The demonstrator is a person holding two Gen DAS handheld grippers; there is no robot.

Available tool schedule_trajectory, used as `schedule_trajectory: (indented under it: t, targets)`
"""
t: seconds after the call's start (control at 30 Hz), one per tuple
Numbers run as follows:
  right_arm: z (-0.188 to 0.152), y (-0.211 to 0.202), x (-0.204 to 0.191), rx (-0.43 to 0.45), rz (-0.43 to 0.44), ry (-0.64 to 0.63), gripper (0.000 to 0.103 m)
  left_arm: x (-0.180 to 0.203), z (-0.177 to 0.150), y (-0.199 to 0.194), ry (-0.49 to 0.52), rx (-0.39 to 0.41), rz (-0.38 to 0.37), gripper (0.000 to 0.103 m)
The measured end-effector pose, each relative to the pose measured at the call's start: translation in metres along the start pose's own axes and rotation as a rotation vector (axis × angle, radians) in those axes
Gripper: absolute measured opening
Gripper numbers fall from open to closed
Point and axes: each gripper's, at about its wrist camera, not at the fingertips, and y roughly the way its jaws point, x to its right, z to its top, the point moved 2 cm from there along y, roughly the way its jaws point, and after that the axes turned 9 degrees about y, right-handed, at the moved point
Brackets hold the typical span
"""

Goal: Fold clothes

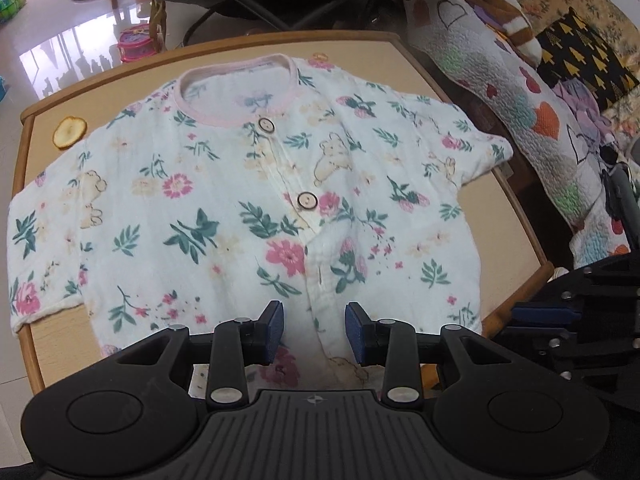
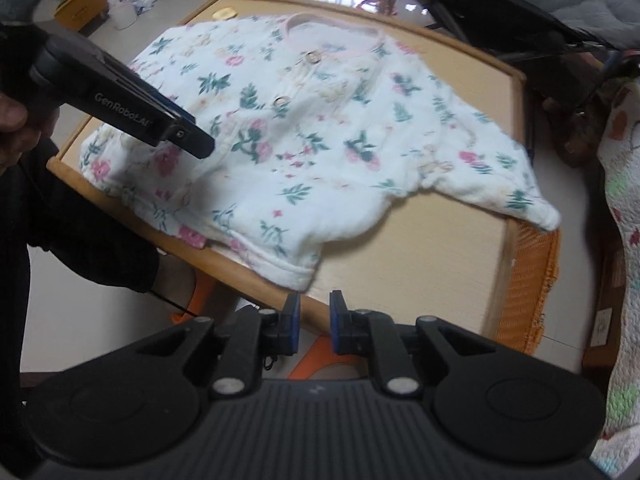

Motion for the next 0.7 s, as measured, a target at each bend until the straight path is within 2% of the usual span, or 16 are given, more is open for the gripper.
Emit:
schedule_trajectory:
  t: [0.17, 0.37, 0.6, 0.63, 0.7]
  targets:
    - [0.010, 0.008, 0.009, 0.023, -0.002, 0.080, 0.014, 0.001, -0.004, 0.001, 0.005, -0.006, 0.006, 0.037]
    - [0.018, 0.024, 0.007, -0.002, 0.015, 0.104, 0.014, 0.005, -0.004, 0.006, 0.017, -0.018, 0.016, 0.037]
    - [0.021, 0.031, 0.002, -0.032, -0.010, 0.120, 0.014, 0.010, -0.009, 0.012, 0.040, -0.036, 0.018, 0.037]
    - [0.021, 0.031, 0.002, -0.035, -0.003, 0.124, 0.008, 0.010, -0.009, 0.013, 0.040, -0.036, 0.017, 0.037]
    - [0.020, 0.032, 0.001, -0.038, 0.007, 0.129, 0.004, 0.009, -0.009, 0.013, 0.036, -0.034, 0.015, 0.037]
